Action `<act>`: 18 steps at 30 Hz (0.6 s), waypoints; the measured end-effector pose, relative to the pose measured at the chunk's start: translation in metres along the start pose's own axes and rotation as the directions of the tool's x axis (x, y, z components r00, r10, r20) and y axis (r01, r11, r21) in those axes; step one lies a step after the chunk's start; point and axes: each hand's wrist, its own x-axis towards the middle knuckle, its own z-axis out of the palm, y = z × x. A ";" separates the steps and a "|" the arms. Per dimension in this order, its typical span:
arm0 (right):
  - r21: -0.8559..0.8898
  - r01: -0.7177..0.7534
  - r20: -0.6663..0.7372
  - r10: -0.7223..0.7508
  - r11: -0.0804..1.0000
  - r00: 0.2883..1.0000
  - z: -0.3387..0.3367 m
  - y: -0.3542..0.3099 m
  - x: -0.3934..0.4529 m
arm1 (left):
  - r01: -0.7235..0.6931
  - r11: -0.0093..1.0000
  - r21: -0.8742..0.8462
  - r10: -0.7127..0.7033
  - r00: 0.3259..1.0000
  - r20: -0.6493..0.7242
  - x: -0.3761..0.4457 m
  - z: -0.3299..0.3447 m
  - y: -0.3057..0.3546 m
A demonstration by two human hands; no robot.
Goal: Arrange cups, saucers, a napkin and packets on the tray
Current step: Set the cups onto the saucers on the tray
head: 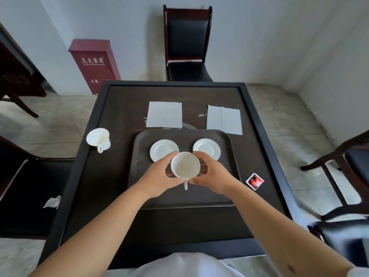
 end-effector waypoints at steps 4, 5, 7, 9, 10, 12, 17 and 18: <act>0.027 -0.023 -0.050 0.025 0.999 0.998 -0.024 0.025 -0.011 | 0.009 1.000 0.002 -0.009 1.000 0.013 0.018 0.027 0.018; 0.033 -0.028 -0.062 0.030 0.999 0.998 -0.029 0.030 -0.012 | 0.005 1.000 0.003 -0.005 1.000 0.014 0.023 0.032 0.022; 0.039 -0.035 -0.082 0.038 0.999 0.996 -0.040 0.040 -0.011 | -0.017 1.000 0.011 0.017 1.000 0.014 0.033 0.042 0.029; 0.034 -0.044 -0.099 0.047 0.998 0.994 -0.049 0.049 -0.008 | -0.020 1.000 0.013 0.020 1.000 0.024 0.044 0.050 0.034; 0.032 -0.047 -0.108 0.051 0.998 0.993 -0.054 0.053 -0.006 | -0.017 1.000 0.011 0.017 0.999 0.029 0.050 0.054 0.036; 0.036 -0.057 -0.113 0.061 0.998 0.992 -0.062 0.062 -0.001 | -0.004 1.000 0.005 0.003 0.999 0.040 0.062 0.060 0.037; 0.044 -0.075 -0.090 0.079 0.996 0.993 -0.078 0.080 0.018 | 0.049 0.999 0.000 -0.049 0.997 0.052 0.090 0.070 0.037; 0.049 -0.080 -0.084 0.084 0.996 0.993 -0.080 0.083 0.023 | 0.059 0.998 0.001 -0.059 0.997 0.051 0.096 0.072 0.036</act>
